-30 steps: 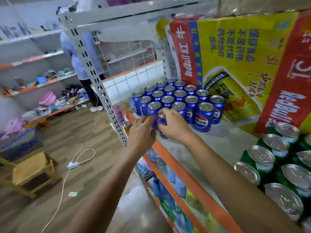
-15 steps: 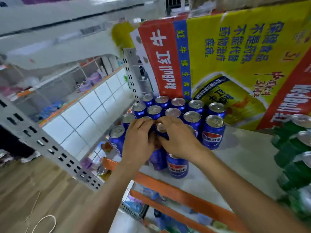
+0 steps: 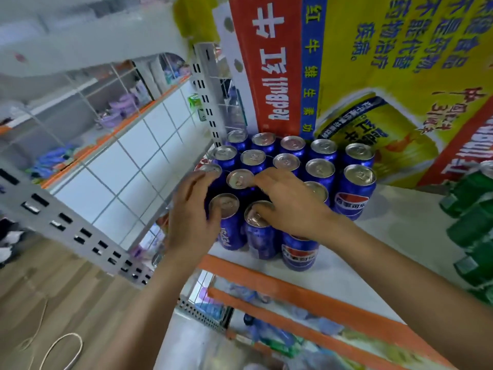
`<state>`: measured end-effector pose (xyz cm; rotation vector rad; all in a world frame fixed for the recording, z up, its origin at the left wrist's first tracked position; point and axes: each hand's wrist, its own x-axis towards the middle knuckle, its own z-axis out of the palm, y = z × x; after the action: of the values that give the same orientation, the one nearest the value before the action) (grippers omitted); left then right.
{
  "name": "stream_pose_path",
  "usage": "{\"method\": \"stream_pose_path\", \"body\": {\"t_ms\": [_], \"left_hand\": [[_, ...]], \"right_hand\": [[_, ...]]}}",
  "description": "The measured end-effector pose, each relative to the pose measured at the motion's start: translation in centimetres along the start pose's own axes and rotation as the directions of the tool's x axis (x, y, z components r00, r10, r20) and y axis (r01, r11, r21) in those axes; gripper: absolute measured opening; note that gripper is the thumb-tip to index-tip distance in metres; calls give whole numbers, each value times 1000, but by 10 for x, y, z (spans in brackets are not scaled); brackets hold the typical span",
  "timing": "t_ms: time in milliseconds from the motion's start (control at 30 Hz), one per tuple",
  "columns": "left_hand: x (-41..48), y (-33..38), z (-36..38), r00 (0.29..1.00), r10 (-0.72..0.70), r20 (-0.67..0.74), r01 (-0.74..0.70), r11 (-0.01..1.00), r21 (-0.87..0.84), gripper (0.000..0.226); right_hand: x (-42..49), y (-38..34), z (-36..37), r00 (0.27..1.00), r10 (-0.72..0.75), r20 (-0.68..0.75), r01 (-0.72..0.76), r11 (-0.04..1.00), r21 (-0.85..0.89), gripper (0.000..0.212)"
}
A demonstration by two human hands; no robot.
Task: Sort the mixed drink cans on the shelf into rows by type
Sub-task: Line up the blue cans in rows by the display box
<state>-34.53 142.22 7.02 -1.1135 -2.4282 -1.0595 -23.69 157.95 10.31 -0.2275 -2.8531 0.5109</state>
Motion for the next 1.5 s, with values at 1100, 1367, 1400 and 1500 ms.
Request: {"method": "stream_pose_path", "body": {"t_ms": [1100,1367,1400,1500], "left_hand": [[2,-57,-19,952,218,214,-153,946,-285,93],[24,-31,-2,749,274,603,-529,796,295,116],[25,-32,-1,754,273,598,-524,799,296,114],[26,-32,-2,747,289,599,-532,800,277,108]], "right_hand": [[-28,-35,27,910,362,-204,-404,885,-233,96],[-49,-23,40,837,545,-45,-517,762,-390,128],[-49,-19,44,848,525,-69,-510,775,-373,128],[-49,-16,46,868,484,-110,-486,787,-379,127]]}}
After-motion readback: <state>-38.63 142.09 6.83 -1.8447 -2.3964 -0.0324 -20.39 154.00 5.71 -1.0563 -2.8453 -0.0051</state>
